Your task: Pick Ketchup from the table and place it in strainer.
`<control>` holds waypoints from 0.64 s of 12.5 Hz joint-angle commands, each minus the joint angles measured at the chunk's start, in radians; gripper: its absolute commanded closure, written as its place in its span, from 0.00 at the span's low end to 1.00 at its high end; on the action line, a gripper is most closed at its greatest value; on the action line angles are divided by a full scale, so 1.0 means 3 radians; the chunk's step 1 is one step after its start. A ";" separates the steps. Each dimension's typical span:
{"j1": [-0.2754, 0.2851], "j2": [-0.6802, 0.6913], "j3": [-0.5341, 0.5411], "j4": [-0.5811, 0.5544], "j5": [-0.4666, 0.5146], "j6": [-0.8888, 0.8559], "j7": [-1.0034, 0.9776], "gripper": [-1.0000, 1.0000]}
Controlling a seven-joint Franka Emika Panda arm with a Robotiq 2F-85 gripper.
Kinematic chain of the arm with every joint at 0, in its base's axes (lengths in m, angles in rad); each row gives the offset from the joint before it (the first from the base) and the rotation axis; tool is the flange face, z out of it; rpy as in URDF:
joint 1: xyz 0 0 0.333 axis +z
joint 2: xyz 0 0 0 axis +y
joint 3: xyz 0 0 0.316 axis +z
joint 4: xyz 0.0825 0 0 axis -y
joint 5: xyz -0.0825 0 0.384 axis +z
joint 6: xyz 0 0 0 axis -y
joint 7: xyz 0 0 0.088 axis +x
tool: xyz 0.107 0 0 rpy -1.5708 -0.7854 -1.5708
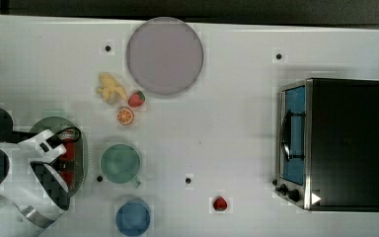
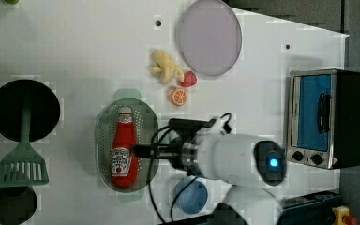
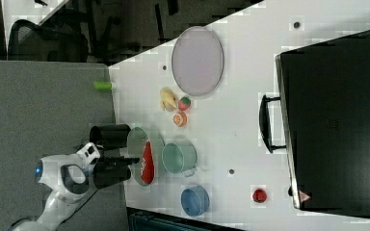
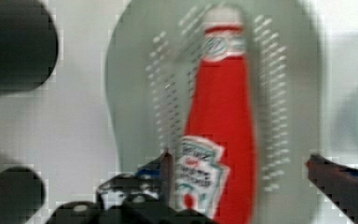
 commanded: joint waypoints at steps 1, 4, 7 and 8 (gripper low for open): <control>-0.0488 -0.0559 -0.0119 0.0164 0.0004 -0.0352 0.0205 0.00; -0.0755 -0.0962 -0.0401 0.0275 0.0008 -0.0866 0.0205 0.00; -0.0898 -0.1225 -0.0862 0.0496 0.0011 -0.1409 0.0202 0.00; -0.0912 -0.1260 -0.1032 0.0616 0.0011 -0.1593 0.0172 0.00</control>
